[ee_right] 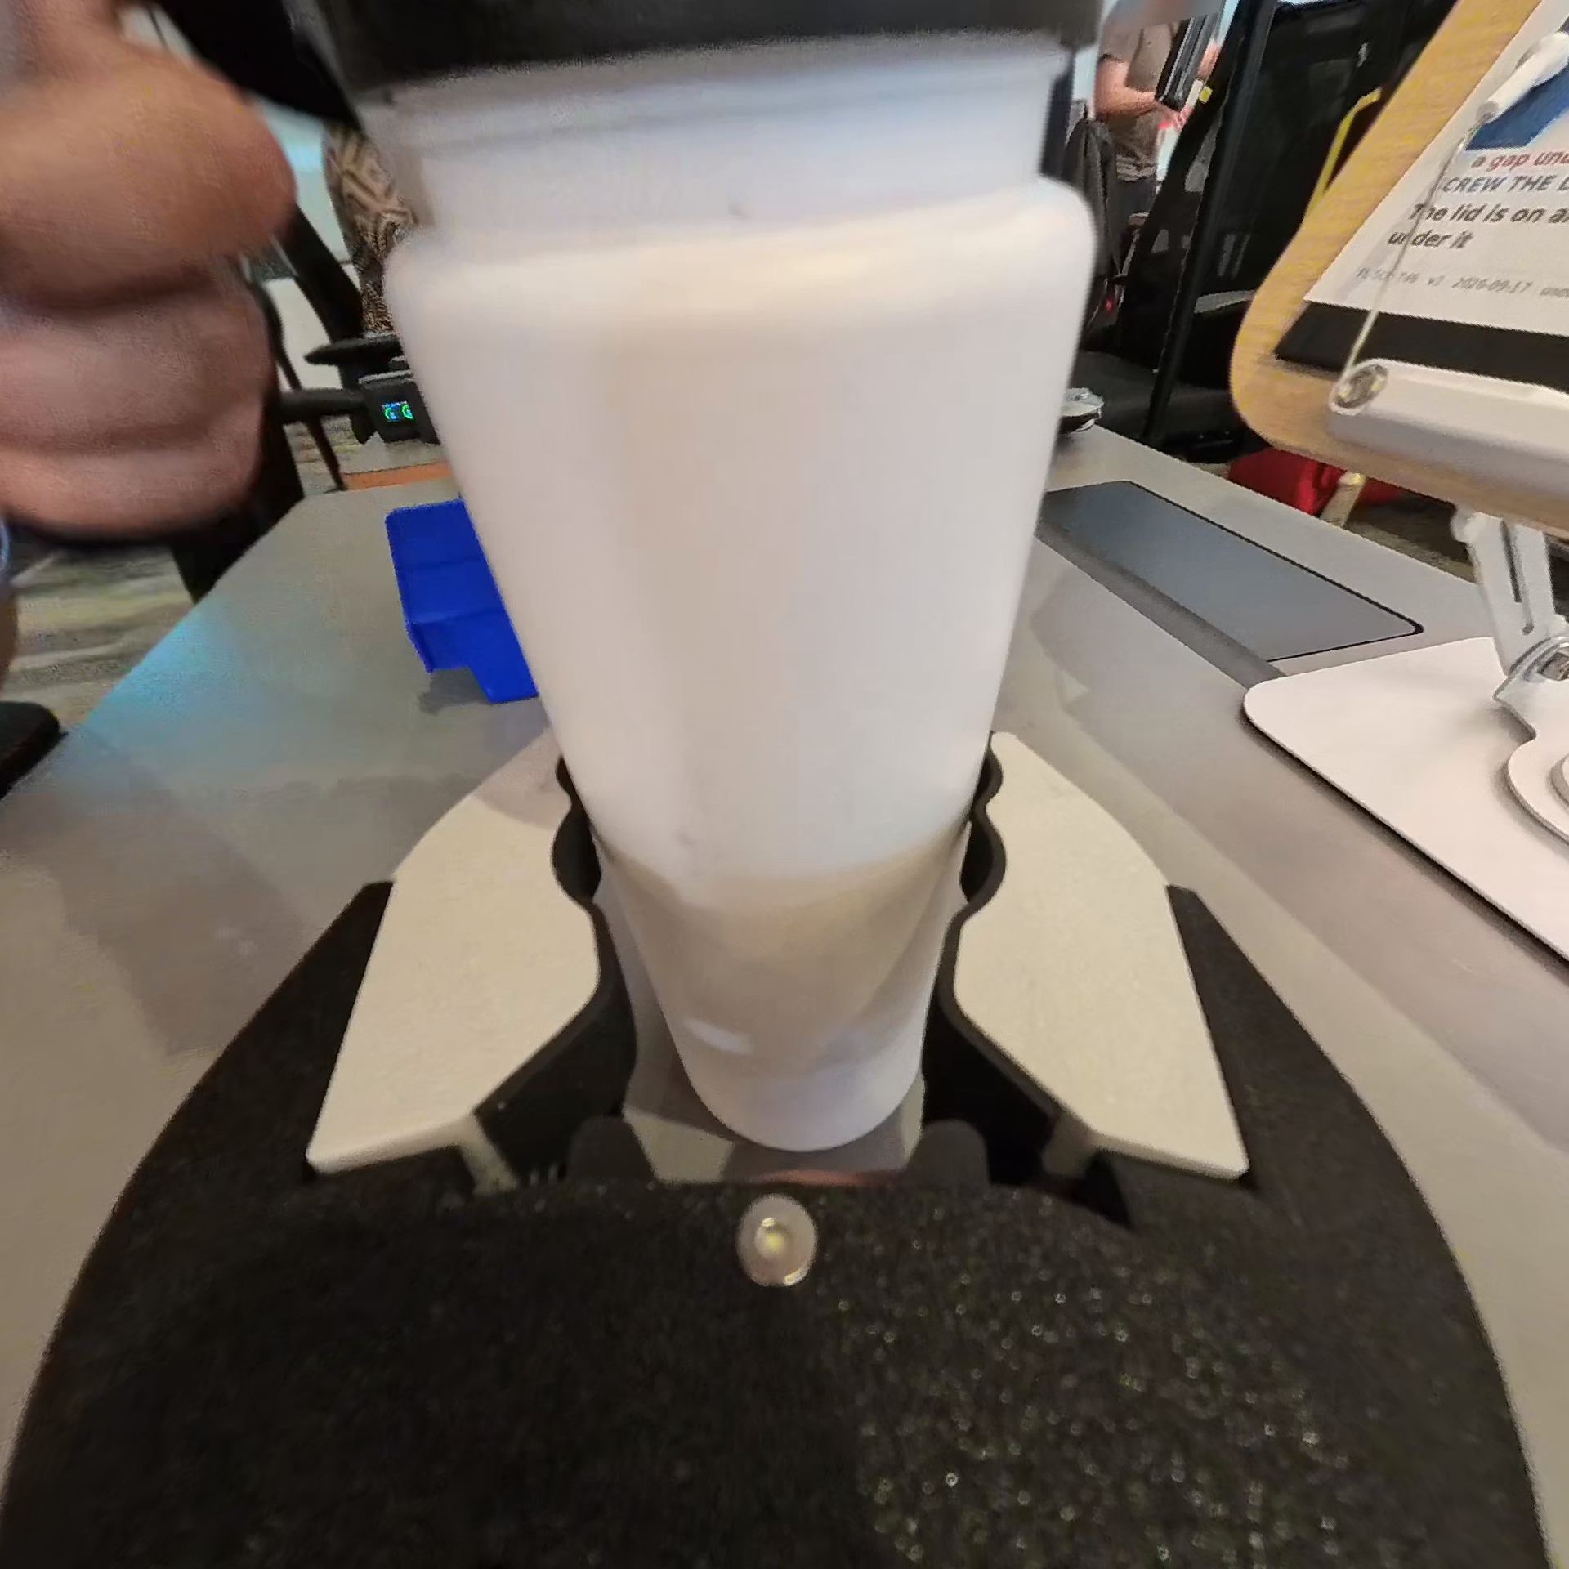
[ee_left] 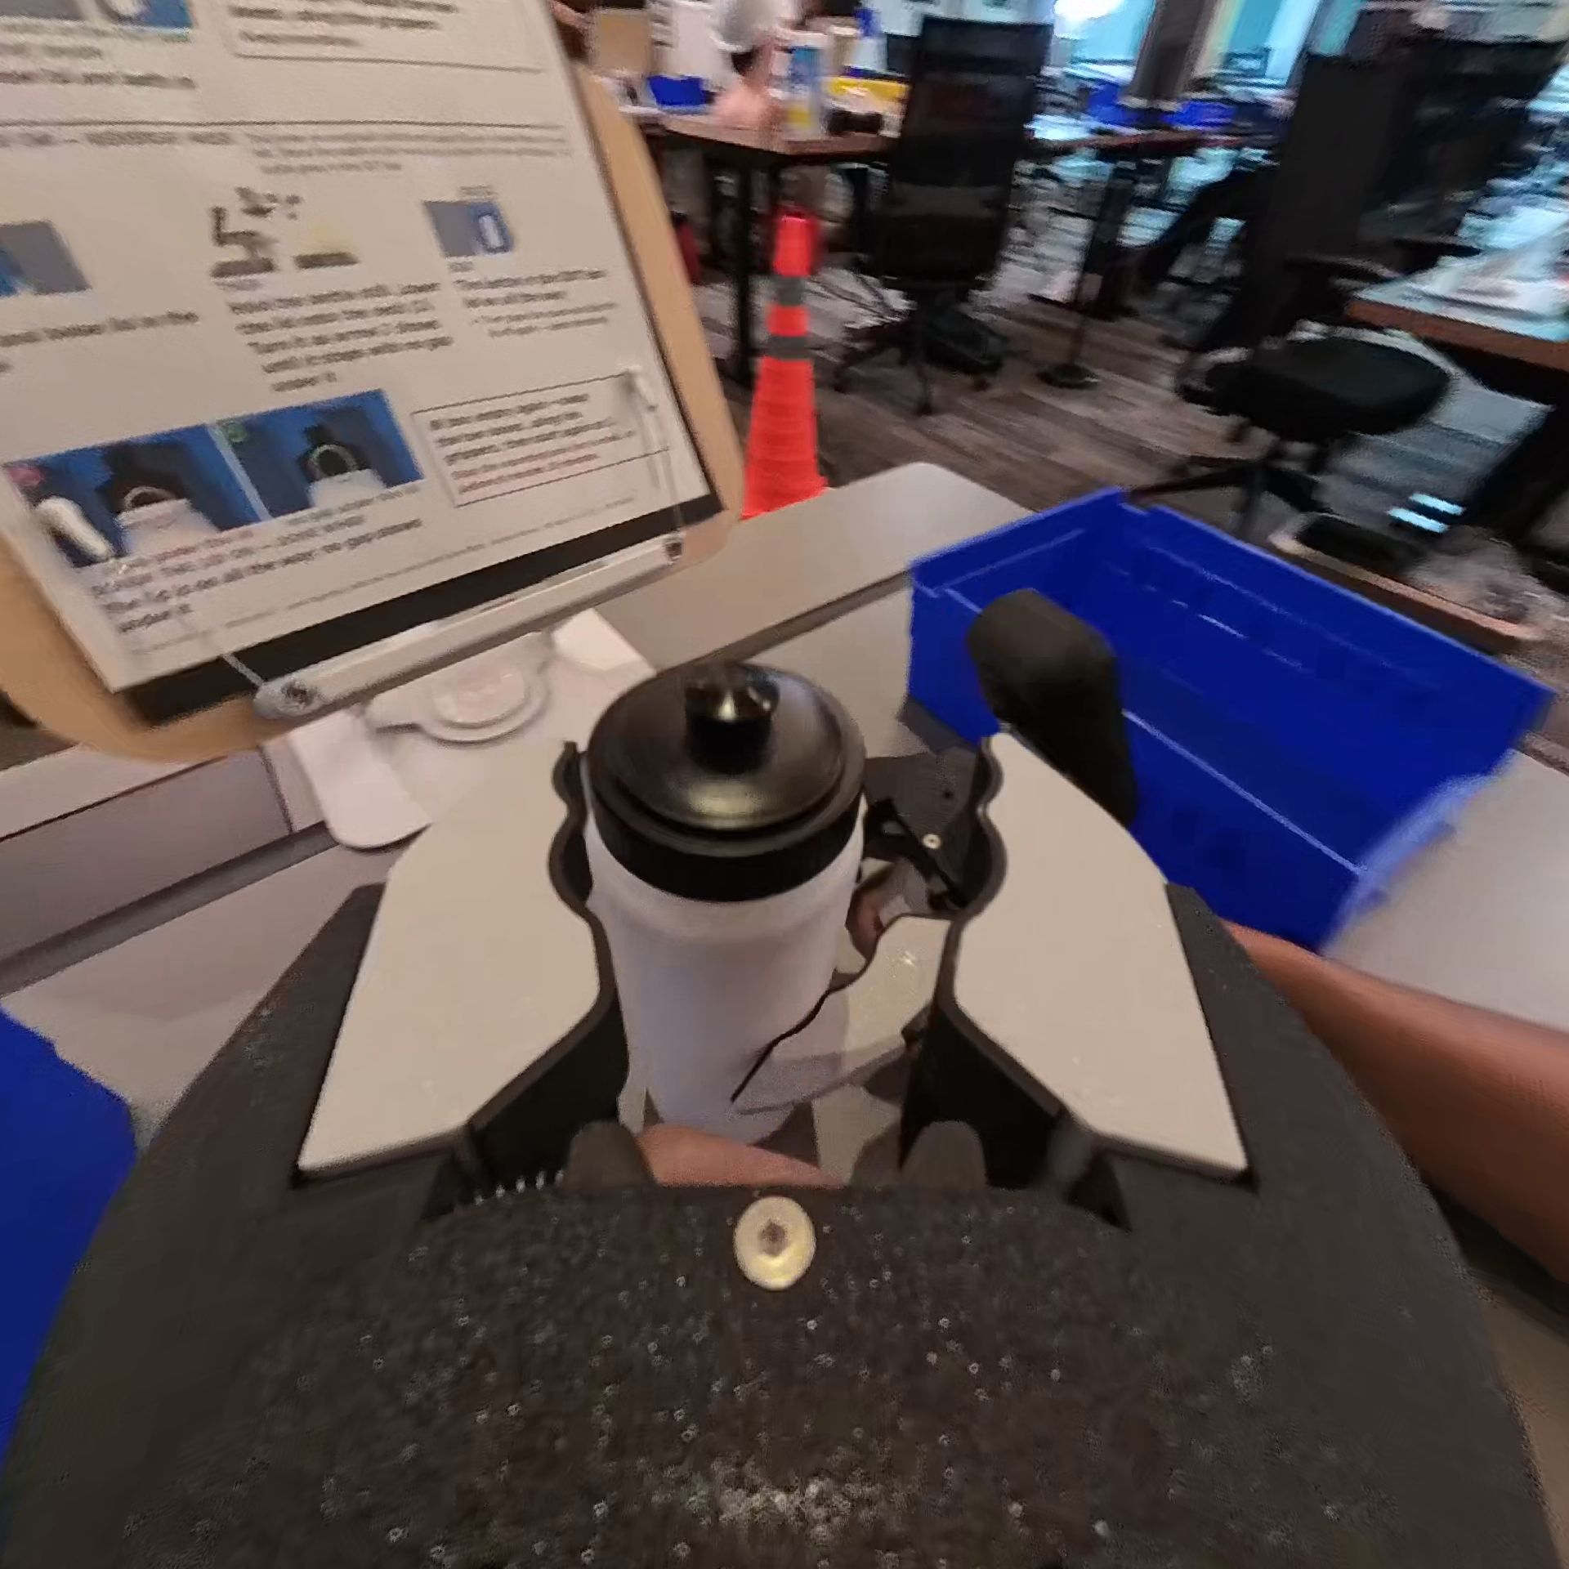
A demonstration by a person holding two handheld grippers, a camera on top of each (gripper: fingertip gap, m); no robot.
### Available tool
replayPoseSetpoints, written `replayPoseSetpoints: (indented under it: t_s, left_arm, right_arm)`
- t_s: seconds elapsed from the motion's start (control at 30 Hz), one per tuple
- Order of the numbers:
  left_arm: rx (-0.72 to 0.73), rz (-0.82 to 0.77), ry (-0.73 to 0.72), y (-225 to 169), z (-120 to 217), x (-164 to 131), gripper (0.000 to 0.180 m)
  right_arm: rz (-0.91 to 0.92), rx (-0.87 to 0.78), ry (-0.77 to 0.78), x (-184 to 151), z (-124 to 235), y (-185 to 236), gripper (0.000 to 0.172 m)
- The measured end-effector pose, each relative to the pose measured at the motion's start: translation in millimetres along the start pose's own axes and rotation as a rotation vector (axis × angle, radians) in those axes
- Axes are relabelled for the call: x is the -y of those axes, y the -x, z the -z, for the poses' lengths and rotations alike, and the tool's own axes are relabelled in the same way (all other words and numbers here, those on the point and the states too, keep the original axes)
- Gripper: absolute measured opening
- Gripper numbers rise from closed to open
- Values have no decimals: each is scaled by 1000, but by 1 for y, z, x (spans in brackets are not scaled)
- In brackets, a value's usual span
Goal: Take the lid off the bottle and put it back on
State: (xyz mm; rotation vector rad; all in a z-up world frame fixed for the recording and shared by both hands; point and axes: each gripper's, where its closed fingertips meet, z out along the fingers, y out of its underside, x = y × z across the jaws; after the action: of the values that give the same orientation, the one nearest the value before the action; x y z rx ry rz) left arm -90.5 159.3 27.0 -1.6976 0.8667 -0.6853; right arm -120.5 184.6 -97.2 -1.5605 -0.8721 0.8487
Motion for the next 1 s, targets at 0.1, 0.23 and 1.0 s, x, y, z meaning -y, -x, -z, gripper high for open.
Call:
replayPoseSetpoints:
  t_s: [0.1, 0.23, 1.0]
  left_arm:
    - [-160, -183, 113, 5, 23, 20, 87]
    - [-268, -568, 392, 22, 27, 21, 87]
    - [-509, -879, 1089, 3, -15, -20, 54]
  right_arm:
    - [5, 0, 4, 0, -3, 2, 85]
    - [5, 4, 6, -1, -2, 2, 85]
    - [-1, 0, 9, -1, -3, 2, 85]
